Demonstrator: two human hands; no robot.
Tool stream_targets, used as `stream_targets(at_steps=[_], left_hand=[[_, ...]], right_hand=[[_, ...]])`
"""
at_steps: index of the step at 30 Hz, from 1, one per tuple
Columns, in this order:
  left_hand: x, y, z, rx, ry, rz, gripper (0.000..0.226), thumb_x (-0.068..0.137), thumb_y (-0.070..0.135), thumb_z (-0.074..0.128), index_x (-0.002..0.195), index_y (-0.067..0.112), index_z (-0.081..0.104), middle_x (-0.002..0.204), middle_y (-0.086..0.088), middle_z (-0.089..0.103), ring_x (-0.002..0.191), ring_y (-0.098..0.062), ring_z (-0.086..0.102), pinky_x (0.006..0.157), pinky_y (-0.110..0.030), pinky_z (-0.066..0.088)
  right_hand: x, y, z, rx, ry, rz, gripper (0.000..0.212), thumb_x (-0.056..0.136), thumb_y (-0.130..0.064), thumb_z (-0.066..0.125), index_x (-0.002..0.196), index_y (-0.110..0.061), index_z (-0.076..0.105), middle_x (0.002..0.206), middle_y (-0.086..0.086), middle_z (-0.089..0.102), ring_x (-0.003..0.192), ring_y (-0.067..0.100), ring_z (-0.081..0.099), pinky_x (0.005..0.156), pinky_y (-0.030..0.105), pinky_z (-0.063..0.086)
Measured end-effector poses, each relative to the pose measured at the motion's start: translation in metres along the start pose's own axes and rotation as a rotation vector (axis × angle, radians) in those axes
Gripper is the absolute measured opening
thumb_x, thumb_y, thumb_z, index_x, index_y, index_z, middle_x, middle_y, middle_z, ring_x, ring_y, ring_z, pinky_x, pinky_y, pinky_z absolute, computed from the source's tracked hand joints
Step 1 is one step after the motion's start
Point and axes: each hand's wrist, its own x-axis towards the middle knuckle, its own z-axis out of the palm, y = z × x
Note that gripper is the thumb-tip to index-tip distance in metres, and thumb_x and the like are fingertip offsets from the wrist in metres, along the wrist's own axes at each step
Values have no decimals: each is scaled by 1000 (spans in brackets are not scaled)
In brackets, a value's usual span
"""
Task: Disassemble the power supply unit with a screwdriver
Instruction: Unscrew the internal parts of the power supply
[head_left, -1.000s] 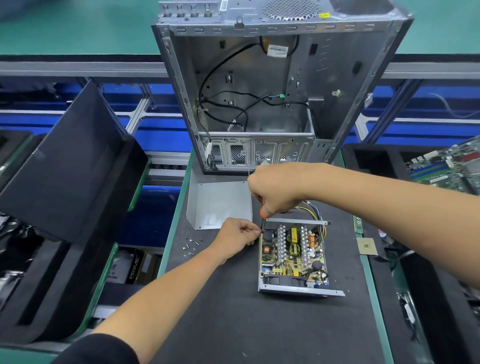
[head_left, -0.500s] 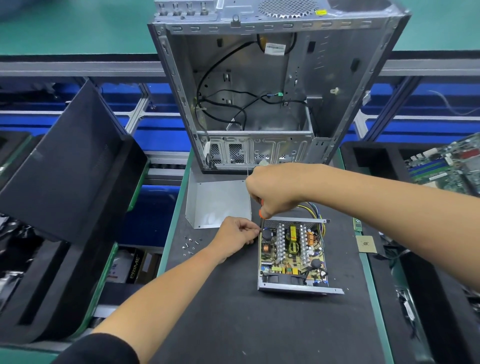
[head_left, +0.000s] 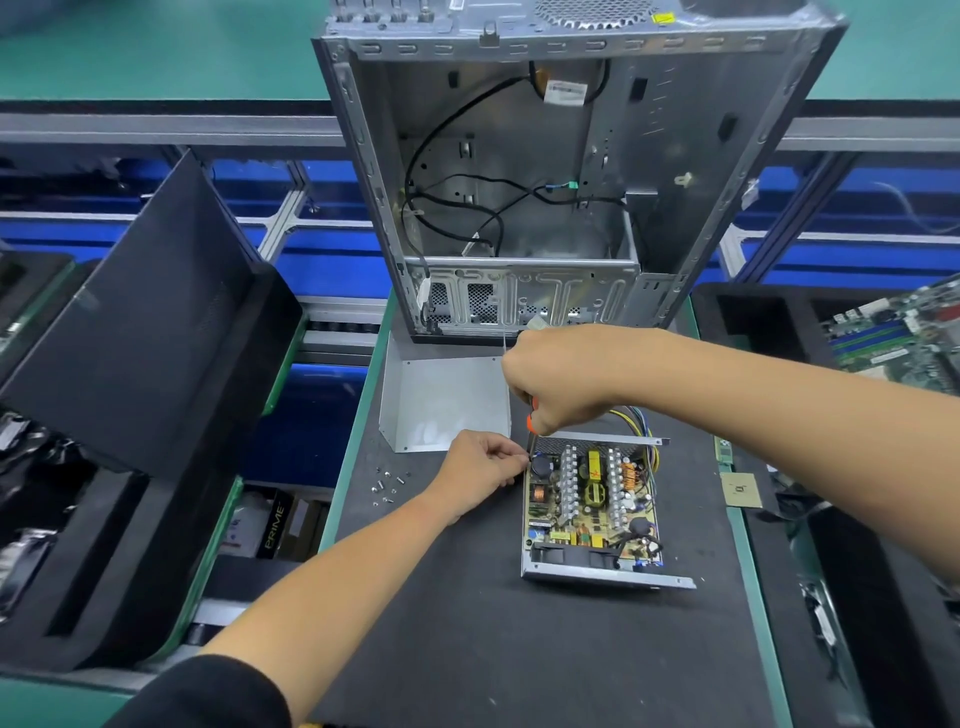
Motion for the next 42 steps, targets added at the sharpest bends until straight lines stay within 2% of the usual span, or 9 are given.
stream_targets(at_steps=[8,12,18,22,27,32,35,38,42], left_hand=[[0,2,-1,-1,-10,-4,5,83,2,69,79,5,70,55,0,58,47,-2,53,52,-13,44],[1,2,-1,1,-27,-14,2,83,2,69,82,3,70,54,1,57,47,-3,53,52,-14,44],[0,3,-2,20,-27,-21,3,83,3,69,82,5,71,56,0,58,48,-3,54,53,-14,45],[-1,4,-3,27,-33,-34,3,83,5,69,81,7,71,56,0,58,50,-4,54,55,-14,45],[-3,6,-2,23,-28,-40,4,83,4,69,81,7,70,59,-1,60,51,-5,54,55,-14,46],[-4,8,-2,2,-28,-56,3,83,3,69,82,6,70,60,-2,60,49,-5,52,53,-13,45],[-3,8,-3,-8,-41,-73,3,83,3,68,85,4,70,64,-2,62,52,-7,53,53,-13,45],[-3,7,-4,-16,-53,-91,5,84,3,68,87,4,71,68,-3,64,56,-10,54,55,-14,47],[-2,6,-7,-10,-70,-95,8,84,3,66,88,6,72,70,-2,65,58,-9,56,56,-14,47]], right_hand=[[-2,-6,1,-31,-38,-28,39,81,-26,65,58,-12,37,65,4,36,54,21,43,43,25,25],[2,-5,3,18,-128,56,29,92,-31,46,78,-9,59,75,9,49,70,27,54,54,29,38],[10,-13,-2,-101,-228,40,29,93,-18,48,65,-12,49,67,6,49,59,18,46,53,29,38],[2,-13,-9,-177,-194,-84,36,94,-23,54,63,-13,38,66,3,38,62,20,46,62,34,46],[-7,-15,-9,-258,-99,-202,10,79,-8,61,76,-18,64,67,1,52,74,28,60,63,33,50],[-13,-9,-8,19,-44,-55,18,86,-27,58,90,-11,66,80,5,66,74,23,59,67,36,54],[-10,-12,-6,39,-123,71,30,96,-26,42,85,-5,60,75,10,60,68,25,57,53,33,42],[-6,-21,-4,-64,-180,117,24,93,-16,50,70,-10,54,68,4,48,66,22,50,48,29,31],[-10,-13,-9,-29,-111,26,11,94,-22,55,93,-12,52,82,2,51,72,18,47,51,30,31]])
